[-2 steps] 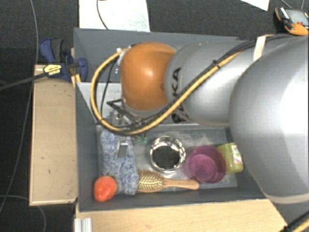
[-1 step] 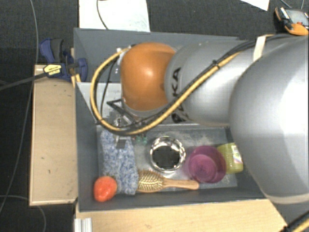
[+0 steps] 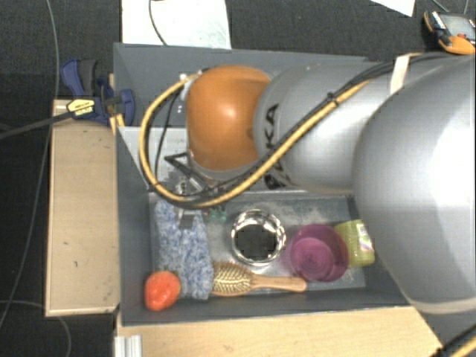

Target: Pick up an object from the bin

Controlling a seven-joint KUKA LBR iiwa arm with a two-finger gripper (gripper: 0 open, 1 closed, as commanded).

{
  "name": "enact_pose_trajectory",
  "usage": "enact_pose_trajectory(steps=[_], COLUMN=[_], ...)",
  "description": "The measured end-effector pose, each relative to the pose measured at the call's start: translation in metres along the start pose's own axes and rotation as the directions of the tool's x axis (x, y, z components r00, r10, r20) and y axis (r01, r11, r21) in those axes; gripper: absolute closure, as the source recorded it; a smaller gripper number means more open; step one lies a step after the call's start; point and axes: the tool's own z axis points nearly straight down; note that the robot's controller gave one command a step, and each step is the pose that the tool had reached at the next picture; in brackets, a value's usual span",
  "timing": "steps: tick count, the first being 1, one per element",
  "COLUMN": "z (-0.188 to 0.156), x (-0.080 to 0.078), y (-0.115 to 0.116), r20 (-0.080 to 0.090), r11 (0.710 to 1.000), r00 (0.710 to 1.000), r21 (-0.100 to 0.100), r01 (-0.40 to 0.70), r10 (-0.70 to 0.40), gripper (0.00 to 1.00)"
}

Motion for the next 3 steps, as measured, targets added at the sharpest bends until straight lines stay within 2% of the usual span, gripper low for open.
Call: enact_pose_trajectory(steps=[1, 2, 3], z=[0.068, 0.06, 0.099], x=[0.043, 0.071, 0.037], y=[-0.058, 0.005, -0.107], r20=[-0.006, 0.011, 0.003], r11=[0.991, 0.996, 0.995], r00=[0.991, 0.996, 0.995], r21=[0.002, -0.006, 0.003], r01=[0.136, 0.091, 0.103], r10=[-0.136, -0.091, -0.103], gripper=[1.0, 1.0, 1.0])
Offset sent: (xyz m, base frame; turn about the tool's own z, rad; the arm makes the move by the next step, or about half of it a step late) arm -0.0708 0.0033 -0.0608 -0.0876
